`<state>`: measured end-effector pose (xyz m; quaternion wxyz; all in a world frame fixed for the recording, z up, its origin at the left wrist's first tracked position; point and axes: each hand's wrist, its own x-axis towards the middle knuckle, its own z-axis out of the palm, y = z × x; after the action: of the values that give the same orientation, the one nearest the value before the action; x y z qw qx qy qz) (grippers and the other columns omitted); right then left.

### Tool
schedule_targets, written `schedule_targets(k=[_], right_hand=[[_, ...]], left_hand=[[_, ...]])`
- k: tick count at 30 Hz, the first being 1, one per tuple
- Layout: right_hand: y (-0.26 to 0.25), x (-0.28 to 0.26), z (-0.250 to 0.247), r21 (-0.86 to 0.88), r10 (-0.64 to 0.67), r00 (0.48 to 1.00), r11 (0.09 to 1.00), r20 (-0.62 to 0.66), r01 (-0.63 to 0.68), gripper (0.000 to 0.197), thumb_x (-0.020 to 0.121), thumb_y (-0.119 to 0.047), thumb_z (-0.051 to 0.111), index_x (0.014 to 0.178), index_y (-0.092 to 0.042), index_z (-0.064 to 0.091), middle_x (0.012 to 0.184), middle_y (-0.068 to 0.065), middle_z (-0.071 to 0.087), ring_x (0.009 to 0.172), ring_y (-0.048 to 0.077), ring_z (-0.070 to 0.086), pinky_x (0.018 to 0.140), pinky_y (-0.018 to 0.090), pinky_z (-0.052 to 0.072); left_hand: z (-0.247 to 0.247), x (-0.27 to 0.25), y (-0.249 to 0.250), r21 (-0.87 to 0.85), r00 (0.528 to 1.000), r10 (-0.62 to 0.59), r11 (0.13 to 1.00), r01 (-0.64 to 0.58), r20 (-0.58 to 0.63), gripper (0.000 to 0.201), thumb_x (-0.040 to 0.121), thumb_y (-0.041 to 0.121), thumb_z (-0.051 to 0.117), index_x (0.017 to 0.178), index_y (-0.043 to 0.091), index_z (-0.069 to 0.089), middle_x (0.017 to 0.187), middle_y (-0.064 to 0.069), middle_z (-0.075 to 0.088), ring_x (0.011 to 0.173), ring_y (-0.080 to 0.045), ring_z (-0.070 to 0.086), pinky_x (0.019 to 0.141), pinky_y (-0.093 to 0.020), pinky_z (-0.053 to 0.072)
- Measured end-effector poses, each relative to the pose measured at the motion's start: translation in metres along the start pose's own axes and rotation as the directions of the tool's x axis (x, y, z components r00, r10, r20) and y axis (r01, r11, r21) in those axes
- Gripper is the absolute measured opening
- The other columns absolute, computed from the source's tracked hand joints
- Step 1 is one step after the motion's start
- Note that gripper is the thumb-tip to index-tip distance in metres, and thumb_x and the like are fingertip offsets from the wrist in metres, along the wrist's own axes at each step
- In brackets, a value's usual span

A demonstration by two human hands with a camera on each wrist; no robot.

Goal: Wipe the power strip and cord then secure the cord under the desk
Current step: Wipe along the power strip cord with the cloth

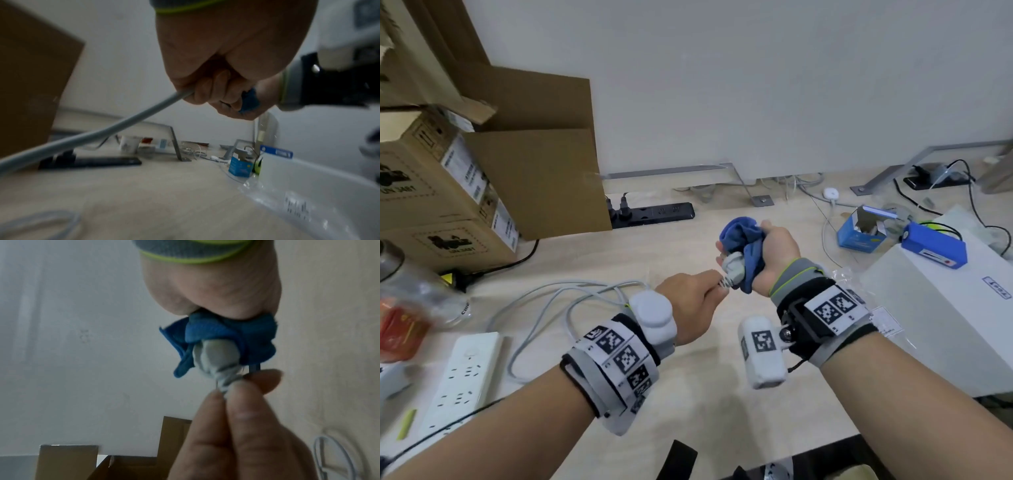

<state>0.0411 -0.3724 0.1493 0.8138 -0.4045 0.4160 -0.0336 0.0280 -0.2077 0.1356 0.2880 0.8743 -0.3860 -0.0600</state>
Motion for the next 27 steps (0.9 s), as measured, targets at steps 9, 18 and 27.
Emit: schedule_targets(k=[9,18,27], right_hand=[[-0.004,-0.033,-0.02,0.037,-0.291,0.848,0.951,0.443,0.306,0.043,0.084,-0.011,0.04,0.12,0.011,0.05,0.075,0.021,0.053,0.073,0.032,0.055,0.074,0.04,0.045],[0.021,-0.032,-0.035,-0.243,-0.41,0.15,-0.183,0.9,0.953,0.034,0.087,0.004,0.048,0.115,-0.012,0.056,0.096,0.012,0.066,0.093,0.025,0.057,0.085,0.028,0.046],[0.024,-0.042,0.007,-0.377,-0.687,0.62,0.498,0.379,0.781,0.023,0.098,-0.015,0.039,0.084,-0.014,0.058,0.074,-0.006,0.065,0.074,0.009,0.063,0.067,0.031,0.049]], left_hand=[[-0.006,0.007,-0.008,-0.355,0.992,-0.12,0.93,0.097,-0.044,0.025,0.099,0.025,0.039,0.082,0.021,0.057,0.06,0.011,0.048,0.056,-0.002,0.047,0.059,-0.017,0.035],[-0.022,0.01,-0.004,-0.513,0.998,0.01,0.858,0.023,0.061,0.048,0.094,0.033,0.03,0.076,0.008,0.067,0.05,0.016,0.051,0.049,-0.002,0.041,0.056,-0.016,0.032],[-0.021,0.016,0.005,-0.469,0.996,0.02,0.881,-0.056,-0.083,0.031,0.09,0.027,0.033,0.061,0.023,0.043,0.047,0.017,0.046,0.046,-0.004,0.038,0.05,-0.014,0.028]])
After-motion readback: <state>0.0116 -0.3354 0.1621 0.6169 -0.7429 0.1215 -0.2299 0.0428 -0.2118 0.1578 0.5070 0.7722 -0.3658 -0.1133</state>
